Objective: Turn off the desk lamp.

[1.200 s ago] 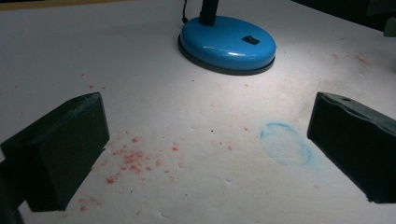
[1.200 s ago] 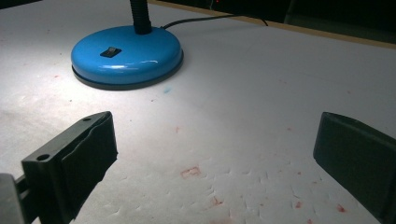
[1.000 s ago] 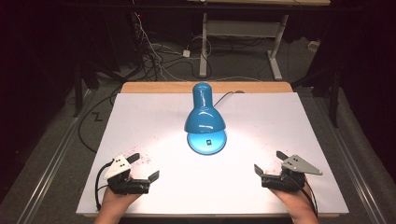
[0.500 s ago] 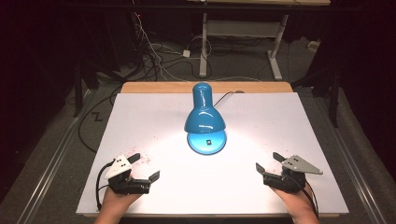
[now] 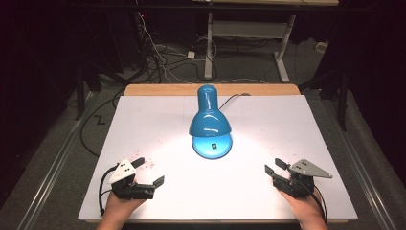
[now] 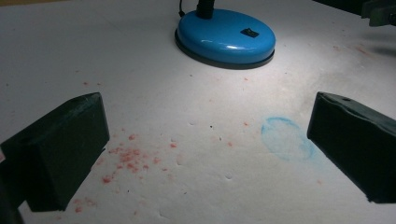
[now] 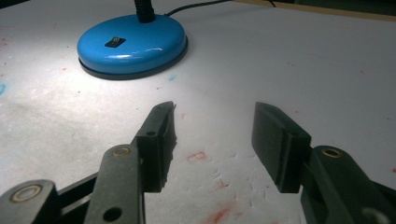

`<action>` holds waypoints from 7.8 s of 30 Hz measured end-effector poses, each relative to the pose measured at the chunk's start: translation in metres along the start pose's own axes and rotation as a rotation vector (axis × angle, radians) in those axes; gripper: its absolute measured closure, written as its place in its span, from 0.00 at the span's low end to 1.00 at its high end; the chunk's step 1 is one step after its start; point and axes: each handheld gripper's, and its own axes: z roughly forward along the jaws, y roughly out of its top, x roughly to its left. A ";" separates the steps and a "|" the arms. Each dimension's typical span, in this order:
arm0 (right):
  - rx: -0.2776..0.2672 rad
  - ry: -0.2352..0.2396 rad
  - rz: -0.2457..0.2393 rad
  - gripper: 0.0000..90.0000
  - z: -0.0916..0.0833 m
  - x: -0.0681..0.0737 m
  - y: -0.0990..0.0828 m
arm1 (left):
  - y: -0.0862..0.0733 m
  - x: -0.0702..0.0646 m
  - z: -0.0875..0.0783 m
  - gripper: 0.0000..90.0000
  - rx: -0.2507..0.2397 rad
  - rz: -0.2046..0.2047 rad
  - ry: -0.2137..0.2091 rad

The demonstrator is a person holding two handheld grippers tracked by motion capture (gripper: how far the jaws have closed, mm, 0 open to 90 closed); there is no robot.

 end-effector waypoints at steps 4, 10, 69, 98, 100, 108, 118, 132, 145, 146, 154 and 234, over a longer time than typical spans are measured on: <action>0.007 0.001 0.003 0.72 -0.001 0.000 0.001 | 0.000 0.000 0.000 0.00 -0.002 -0.001 -0.002; 0.011 0.002 0.007 0.85 -0.002 0.000 0.002 | 0.000 0.001 0.000 0.00 -0.002 -0.004 -0.002; 0.030 0.241 -0.161 1.00 0.036 0.082 0.023 | 0.007 0.001 0.001 0.00 0.018 0.003 -0.059; -0.009 0.264 -0.125 1.00 0.070 0.086 0.053 | 0.003 0.005 0.000 0.00 0.020 -0.005 -0.060; -0.005 0.262 -0.121 1.00 0.074 0.086 0.053 | 0.003 0.005 0.000 0.00 0.020 -0.004 -0.060; 0.013 0.246 -0.117 1.00 0.090 0.083 0.057 | 0.002 0.007 0.001 0.00 0.023 -0.001 -0.064; 0.026 0.241 -0.117 1.00 0.104 0.084 0.062 | -0.001 0.009 0.003 0.00 0.033 -0.009 -0.068; 0.039 0.222 -0.104 1.00 0.123 0.083 0.067 | -0.001 0.010 0.003 0.00 0.035 -0.007 -0.074; 0.054 0.213 -0.068 1.00 0.143 0.077 0.067 | -0.001 0.011 0.003 0.00 0.035 -0.007 -0.076; 0.063 0.212 -0.068 1.00 0.143 0.077 0.067 | -0.001 0.011 0.003 0.00 0.034 -0.005 -0.076; 0.063 0.207 -0.057 1.00 0.150 0.076 0.068 | -0.001 0.011 0.003 0.00 0.031 -0.009 -0.077; 0.020 0.200 -0.074 1.00 0.109 0.071 0.074 | 0.001 0.013 0.003 0.00 0.021 -0.012 -0.081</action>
